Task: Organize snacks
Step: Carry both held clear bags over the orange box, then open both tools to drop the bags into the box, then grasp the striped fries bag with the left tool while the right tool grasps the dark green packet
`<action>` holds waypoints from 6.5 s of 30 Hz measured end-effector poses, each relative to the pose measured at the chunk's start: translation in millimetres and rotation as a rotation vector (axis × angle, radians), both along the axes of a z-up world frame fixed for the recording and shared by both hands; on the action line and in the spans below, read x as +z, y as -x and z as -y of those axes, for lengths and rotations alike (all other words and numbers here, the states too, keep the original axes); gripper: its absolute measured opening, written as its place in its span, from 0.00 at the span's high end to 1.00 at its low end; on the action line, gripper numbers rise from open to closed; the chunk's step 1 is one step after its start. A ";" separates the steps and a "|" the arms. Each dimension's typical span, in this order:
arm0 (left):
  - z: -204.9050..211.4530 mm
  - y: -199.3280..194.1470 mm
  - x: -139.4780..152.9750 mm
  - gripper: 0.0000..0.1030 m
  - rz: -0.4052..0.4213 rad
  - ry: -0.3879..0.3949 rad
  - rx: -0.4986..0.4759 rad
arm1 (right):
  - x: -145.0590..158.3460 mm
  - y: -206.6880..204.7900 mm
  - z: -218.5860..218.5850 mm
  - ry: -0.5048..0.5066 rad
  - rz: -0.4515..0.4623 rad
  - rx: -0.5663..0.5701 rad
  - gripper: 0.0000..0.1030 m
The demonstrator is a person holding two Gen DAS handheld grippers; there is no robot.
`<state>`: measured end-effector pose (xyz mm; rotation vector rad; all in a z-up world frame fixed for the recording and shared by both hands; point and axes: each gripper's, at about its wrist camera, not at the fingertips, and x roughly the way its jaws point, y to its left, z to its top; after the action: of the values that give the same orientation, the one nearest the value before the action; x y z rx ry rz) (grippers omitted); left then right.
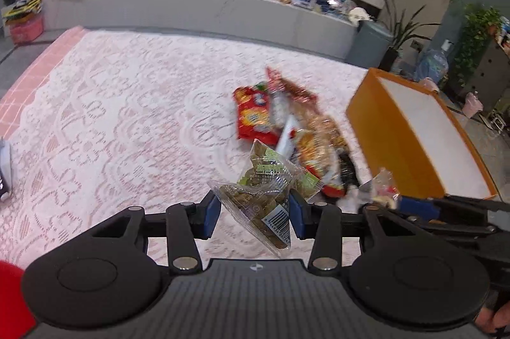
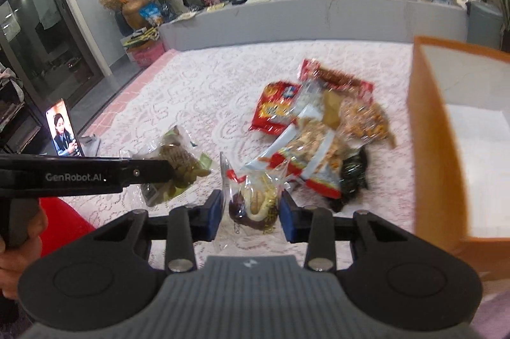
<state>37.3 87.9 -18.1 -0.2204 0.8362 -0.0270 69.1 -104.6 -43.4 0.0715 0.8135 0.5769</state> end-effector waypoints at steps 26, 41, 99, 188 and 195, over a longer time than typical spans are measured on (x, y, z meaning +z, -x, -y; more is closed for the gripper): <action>207.6 -102.8 20.6 0.51 0.039 -0.045 -0.544 | 31.7 -64.5 183.9 0.295 -0.051 -0.094 0.64; 259.3 -148.8 -25.8 0.51 -0.206 -0.258 -0.688 | -26.1 -123.6 196.0 0.356 -0.267 0.047 0.63; 69.9 -58.0 9.5 0.34 0.144 -0.131 -0.263 | 23.8 -18.9 38.4 0.252 0.156 -0.261 0.39; 27.6 -110.5 -58.4 0.58 -0.063 0.081 -0.143 | -91.7 -78.4 -39.5 0.400 0.120 -0.139 0.44; 28.9 -106.8 -56.8 0.58 -0.064 0.074 -0.147 | -95.4 -87.6 -27.0 0.401 0.086 -0.212 0.64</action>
<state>144.1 59.0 -74.9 -0.2297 0.9150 -0.1896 156.6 -77.6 -138.8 -0.2307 0.8124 0.2083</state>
